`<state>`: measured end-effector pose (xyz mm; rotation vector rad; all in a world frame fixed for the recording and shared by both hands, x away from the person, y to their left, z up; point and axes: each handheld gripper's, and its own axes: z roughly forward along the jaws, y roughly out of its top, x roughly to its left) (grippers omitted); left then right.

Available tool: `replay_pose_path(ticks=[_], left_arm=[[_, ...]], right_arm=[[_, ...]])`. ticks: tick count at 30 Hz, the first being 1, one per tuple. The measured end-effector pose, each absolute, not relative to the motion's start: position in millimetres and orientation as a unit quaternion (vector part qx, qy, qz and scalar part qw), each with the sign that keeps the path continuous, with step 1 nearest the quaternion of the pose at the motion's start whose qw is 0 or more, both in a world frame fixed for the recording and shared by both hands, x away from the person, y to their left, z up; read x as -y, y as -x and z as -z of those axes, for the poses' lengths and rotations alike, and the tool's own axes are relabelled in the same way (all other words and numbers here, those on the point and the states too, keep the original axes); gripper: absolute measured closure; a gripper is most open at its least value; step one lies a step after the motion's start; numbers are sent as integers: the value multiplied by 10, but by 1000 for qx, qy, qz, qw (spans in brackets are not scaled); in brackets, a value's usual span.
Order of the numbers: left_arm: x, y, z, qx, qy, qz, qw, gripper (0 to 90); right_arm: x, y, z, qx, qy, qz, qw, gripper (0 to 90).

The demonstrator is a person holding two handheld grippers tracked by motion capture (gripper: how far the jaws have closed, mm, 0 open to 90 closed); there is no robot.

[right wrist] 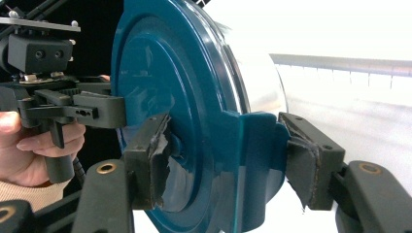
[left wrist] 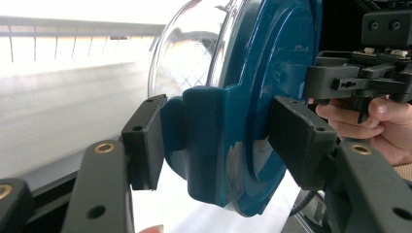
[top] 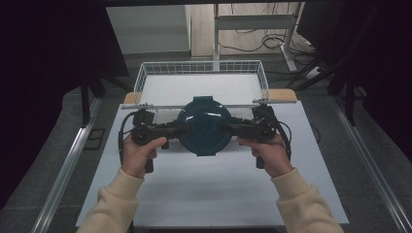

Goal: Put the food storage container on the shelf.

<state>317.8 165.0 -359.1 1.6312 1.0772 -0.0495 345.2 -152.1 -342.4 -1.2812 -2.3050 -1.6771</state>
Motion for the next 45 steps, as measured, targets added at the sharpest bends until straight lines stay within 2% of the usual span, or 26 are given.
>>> replay_pose_path(ticks=[22,29,36,45], left_arm=[[-1739,-3516,3168,-450,-684,13,574,408],[-1771,-3708,3047,-450,-687,11,570,408],[-1787,-4020,3038,-455,-684,26,569,408],[-1775,-4304,3121,-473,-681,41,558,405]], right_arm=[[1434,-3782,2941,740,396,543,-10,386],[1398,-4008,2816,742,393,543,-9,386],[1385,-4250,2784,739,400,542,-11,387],[1387,-4547,2886,735,419,533,12,387]])
